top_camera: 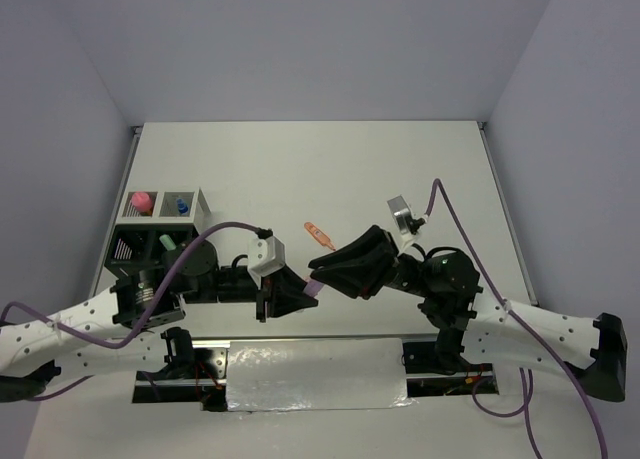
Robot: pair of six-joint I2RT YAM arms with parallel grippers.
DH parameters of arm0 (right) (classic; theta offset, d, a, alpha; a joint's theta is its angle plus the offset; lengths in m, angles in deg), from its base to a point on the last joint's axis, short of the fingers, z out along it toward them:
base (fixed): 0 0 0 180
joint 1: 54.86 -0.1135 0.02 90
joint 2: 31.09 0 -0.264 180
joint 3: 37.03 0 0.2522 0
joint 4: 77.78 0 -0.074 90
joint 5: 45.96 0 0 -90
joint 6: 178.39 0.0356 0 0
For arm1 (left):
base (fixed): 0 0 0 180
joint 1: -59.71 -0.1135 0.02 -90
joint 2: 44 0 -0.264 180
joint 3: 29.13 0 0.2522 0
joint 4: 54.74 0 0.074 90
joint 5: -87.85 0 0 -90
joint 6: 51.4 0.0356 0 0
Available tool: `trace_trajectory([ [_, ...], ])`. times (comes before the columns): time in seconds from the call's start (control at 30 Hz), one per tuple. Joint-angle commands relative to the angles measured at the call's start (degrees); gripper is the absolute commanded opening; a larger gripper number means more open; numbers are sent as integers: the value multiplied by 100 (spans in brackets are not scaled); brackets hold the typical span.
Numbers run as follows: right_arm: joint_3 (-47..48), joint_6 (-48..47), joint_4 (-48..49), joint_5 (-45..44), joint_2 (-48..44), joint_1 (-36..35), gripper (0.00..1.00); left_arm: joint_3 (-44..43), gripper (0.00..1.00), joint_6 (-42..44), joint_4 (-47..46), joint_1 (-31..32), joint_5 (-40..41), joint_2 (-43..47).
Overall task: Sort the stationery into containers
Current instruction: Close the pen cap on the pen.
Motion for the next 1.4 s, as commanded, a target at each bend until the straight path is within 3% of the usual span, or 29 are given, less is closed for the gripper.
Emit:
trace_trajectory([
  [0.0,-430,55,-1488,279,646,-283,0,-724,0,384,-2118,-7,209,305],
  [0.87,-790,-50,-1110,94,1806,-529,0,-1207,0,674,-2039,-51,552,455],
  [1.37,-1204,-147,-504,472,2368,-634,0,-1401,0,753,-2241,-59,640,463],
])
